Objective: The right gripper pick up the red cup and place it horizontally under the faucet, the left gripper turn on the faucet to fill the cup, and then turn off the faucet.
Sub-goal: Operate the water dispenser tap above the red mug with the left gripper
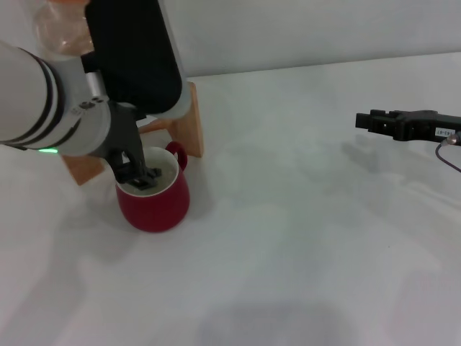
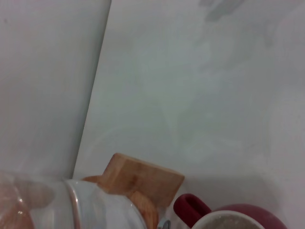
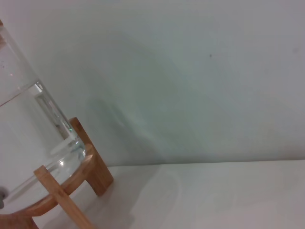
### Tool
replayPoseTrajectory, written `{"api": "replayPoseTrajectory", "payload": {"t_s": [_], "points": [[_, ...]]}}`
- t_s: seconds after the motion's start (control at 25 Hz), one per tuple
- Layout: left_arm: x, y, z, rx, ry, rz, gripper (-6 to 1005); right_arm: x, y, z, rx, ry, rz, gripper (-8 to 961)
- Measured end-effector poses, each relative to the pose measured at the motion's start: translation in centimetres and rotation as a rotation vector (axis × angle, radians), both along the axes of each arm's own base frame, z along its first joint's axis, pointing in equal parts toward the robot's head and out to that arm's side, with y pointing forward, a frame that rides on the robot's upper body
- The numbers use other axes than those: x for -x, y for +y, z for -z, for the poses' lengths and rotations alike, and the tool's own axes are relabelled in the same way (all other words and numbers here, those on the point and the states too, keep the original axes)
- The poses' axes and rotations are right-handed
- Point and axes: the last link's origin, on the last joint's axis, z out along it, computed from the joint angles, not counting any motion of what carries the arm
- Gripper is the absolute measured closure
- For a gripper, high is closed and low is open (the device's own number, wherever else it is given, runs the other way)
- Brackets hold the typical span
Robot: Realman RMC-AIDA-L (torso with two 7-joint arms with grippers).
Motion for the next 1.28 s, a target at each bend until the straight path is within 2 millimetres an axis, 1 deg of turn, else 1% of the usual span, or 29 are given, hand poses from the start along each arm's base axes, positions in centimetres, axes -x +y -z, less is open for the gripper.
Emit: {"api": "replayPoseTrajectory", "payload": {"t_s": [0.56, 1.28], "points": [[-0.5, -0.51, 0.48, 0.011, 0.004, 0.019, 123, -0.27, -0.14, 0.08, 0.002, 0.002, 0.01, 551], [-0.42, 0.0, 0.32, -0.022, 0.01, 0.028, 123, -0.22, -0.09, 0.07, 0.002, 0.002, 0.008, 551]]}}
